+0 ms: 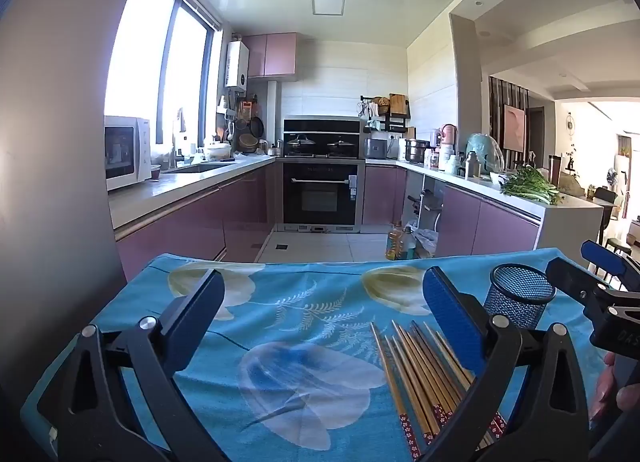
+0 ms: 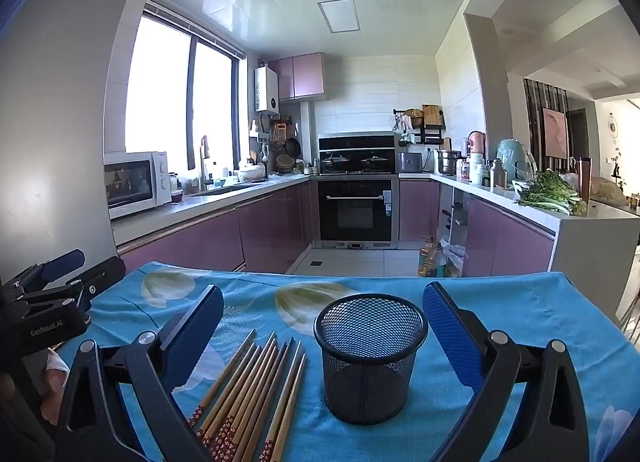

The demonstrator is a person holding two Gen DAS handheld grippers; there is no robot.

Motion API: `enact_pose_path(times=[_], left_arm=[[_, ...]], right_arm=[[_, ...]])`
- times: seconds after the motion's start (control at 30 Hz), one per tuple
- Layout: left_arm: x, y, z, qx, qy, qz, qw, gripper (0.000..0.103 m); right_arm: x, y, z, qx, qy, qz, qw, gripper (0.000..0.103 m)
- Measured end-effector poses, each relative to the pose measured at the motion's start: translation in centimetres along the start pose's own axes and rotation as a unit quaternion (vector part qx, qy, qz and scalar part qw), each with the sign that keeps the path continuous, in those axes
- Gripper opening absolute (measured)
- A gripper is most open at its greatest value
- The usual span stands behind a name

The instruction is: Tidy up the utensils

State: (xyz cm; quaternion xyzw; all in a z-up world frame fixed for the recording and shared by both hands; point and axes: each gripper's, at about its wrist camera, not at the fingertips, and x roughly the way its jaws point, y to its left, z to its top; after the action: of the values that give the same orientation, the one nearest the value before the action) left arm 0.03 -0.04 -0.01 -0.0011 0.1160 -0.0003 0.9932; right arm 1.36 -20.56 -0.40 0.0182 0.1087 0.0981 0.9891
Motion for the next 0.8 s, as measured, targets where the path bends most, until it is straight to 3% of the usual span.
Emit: enact_pose_path(times=[0.8], left_arm=[[-0.16,-0.16,0.13,-0.001,-0.013,-0.005,0.9999,0.098]], right_arm=[[-0.08,-0.07,0.23,0.007,0.000,0.002,1.000,0.096]])
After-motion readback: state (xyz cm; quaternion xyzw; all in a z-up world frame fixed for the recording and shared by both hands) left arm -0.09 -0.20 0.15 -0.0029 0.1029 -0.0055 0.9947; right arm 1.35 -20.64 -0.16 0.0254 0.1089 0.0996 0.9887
